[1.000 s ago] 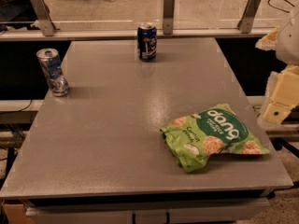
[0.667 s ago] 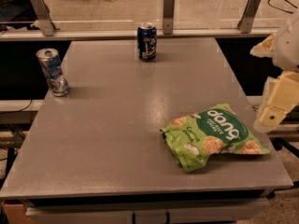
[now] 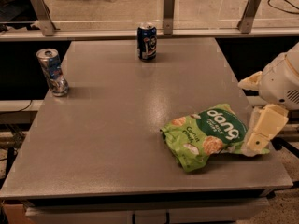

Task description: Move green rice chip bag near pepsi can

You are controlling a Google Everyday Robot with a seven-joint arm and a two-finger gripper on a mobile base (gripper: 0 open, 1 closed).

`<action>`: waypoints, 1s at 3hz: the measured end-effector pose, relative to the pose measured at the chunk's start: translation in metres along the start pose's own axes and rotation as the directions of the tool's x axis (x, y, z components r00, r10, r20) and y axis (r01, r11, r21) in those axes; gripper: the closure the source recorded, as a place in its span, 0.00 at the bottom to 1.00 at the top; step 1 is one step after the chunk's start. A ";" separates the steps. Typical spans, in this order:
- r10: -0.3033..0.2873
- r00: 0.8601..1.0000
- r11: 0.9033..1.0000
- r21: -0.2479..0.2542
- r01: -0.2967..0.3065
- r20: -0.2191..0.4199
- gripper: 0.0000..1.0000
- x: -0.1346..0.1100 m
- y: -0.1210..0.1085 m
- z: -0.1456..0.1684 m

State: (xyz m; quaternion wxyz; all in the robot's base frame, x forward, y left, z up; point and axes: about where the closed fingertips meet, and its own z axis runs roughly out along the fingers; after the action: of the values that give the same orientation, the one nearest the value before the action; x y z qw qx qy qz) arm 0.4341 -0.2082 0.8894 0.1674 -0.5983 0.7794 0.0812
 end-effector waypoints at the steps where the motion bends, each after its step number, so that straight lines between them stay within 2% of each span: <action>1: 0.010 0.999 1.000 -0.021 -0.009 0.053 0.00 0.003 0.006 0.024; 2: 0.022 0.995 0.999 -0.026 -0.020 0.096 0.17 0.002 0.011 0.038; 3: 0.035 0.992 0.999 -0.021 -0.032 0.125 0.41 0.001 0.013 0.043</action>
Offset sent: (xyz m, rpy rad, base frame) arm -0.0059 0.0196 -0.0520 0.1583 -0.0018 -0.0170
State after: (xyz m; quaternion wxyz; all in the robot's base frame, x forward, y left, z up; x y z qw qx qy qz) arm 0.4286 -0.1915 0.8485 0.2089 -0.5804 0.7765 0.1290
